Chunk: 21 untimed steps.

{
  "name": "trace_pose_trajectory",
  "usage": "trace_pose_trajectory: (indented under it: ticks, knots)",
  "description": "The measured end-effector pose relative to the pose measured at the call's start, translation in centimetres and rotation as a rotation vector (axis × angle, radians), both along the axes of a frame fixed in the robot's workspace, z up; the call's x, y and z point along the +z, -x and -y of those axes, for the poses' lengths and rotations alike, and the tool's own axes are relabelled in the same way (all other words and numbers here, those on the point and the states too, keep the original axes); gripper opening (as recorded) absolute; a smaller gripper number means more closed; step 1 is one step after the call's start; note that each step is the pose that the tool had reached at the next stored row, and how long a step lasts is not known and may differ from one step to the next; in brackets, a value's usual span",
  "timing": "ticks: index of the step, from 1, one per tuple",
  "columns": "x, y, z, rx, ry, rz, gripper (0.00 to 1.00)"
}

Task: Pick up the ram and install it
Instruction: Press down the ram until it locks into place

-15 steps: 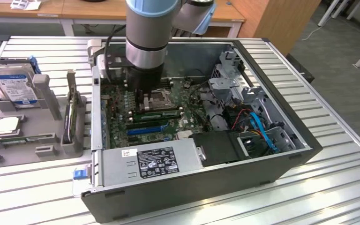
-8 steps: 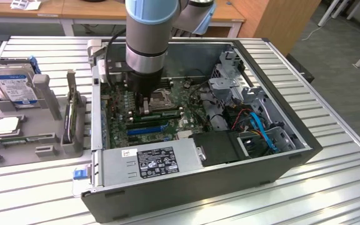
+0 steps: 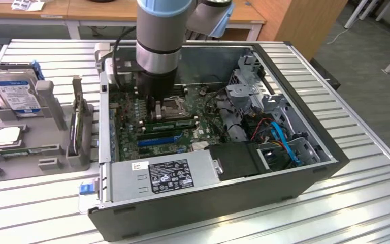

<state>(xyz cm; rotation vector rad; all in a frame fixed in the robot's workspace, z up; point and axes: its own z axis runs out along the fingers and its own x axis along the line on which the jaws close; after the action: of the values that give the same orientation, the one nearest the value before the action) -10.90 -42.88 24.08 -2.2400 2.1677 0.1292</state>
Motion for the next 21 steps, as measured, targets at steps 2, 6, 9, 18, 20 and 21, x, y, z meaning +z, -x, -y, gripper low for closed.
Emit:
trace_pose_trajectory:
  ticks: [2,6,9,18,20,21]
  knots:
    - [0.21,-0.6,-0.01,0.000,-0.0001,0.0002,0.11]
    - [0.27,-2.4,0.00,0.000,0.0001,0.0001,0.11]
    - [0.30,-3.8,0.00,0.000,0.0001,0.0001,0.11]
    - [2.71,-6.0,-0.01,0.000,0.0001,0.0001,0.11]
    - [4.07,-6.2,-0.01,0.000,0.0001,0.0001,0.11]
    - [4.54,-6.2,-0.01,0.000,0.0001,0.0001,0.11]
